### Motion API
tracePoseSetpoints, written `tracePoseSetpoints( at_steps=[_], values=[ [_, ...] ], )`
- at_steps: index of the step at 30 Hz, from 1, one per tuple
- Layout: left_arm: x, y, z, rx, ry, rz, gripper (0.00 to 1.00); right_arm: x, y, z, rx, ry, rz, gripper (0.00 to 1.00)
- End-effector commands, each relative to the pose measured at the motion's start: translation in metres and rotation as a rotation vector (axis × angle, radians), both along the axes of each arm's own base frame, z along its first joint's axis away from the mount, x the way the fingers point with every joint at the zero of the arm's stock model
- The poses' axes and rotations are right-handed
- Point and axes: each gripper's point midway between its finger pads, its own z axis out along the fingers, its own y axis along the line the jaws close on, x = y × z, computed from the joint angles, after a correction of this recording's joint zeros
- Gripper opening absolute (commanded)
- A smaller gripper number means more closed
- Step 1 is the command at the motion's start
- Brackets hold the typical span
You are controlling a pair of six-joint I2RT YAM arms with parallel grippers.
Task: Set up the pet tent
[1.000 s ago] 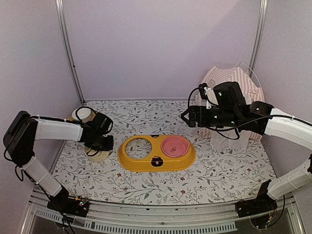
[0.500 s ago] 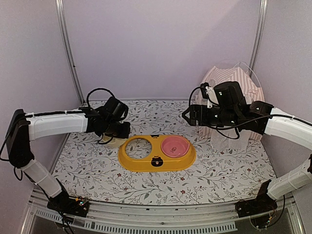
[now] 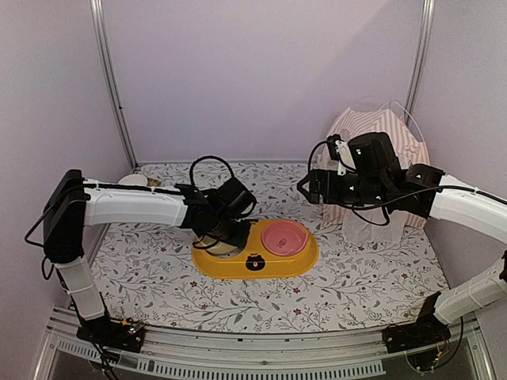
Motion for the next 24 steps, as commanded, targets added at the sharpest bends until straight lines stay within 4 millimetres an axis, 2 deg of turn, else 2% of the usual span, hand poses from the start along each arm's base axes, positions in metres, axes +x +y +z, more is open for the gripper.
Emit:
tracePoseSetpoints(
  at_steps=[1,8,16,24],
  values=[
    [0.004,-0.015,0.007,-0.014,-0.036,0.008,0.00,0.002,-0.006,-0.003,0.002,0.002,-0.020,0.91],
    [0.000,-0.024,0.001,-0.011,-0.022,-0.012,0.00,0.001,-0.008,-0.007,-0.001,0.007,-0.021,0.91],
    [-0.007,-0.019,-0.013,0.017,0.002,-0.011,0.00,0.000,-0.004,-0.012,0.007,0.020,-0.008,0.91],
    [-0.005,-0.019,-0.010,0.014,-0.012,-0.011,0.22,0.000,-0.003,-0.018,-0.006,0.031,0.001,0.91]
  ],
)
